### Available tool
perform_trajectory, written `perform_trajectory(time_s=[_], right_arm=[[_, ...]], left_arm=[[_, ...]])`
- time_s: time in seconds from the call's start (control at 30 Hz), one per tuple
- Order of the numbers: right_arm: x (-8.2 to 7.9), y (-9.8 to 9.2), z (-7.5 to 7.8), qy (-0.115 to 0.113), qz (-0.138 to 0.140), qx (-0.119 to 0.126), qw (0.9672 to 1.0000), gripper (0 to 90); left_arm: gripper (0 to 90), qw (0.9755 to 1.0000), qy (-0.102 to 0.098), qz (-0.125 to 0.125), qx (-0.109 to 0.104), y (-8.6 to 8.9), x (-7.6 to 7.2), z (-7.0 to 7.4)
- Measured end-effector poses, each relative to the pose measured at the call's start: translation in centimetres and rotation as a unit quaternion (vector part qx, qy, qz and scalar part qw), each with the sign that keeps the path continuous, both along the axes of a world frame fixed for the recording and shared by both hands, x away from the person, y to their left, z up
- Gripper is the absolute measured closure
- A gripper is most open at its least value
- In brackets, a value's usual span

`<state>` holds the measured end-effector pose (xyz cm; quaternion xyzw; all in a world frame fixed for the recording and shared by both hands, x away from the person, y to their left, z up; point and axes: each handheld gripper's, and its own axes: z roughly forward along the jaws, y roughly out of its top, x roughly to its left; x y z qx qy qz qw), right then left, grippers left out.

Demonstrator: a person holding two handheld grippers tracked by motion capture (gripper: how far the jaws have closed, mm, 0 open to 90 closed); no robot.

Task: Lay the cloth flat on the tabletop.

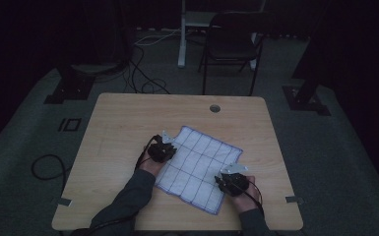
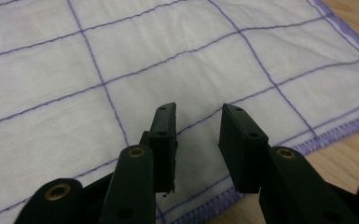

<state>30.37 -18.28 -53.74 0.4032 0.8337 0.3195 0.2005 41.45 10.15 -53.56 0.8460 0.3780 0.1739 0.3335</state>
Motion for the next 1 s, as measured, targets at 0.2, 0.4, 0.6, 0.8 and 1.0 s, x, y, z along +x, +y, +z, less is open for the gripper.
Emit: perform_trajectory(time_s=[0.2,0.4,0.6,0.8,1.0], right_arm=[[0.8,-0.4,-0.1,-0.008,-0.011,-0.001,0.9999,62.5],[1.9,-0.3,-0.2,-0.010,-0.014,0.003,0.9998,59.5],[3.1,-0.3,-0.2,-0.010,-0.012,0.006,0.9999,58.3],[4.3,0.0,-0.3,-0.008,-0.011,0.014,0.9998,58.0],[4.5,0.2,-0.4,-0.006,-0.012,0.021,0.9997,58.5]], left_arm=[[79.6,0.9997,0.005,0.014,-0.018,1.5,-1.3,-0.2],[79.6,0.9991,0.003,0.026,-0.032,2.9,-2.6,-0.3],[79.6,0.9986,0.004,0.036,-0.039,3.9,-3.9,-0.4],[79.6,0.9977,0.000,0.044,-0.052,5.2,-5.1,-0.6],[79.8,0.9976,-0.003,0.049,-0.049,5.6,-5.3,-0.6]])
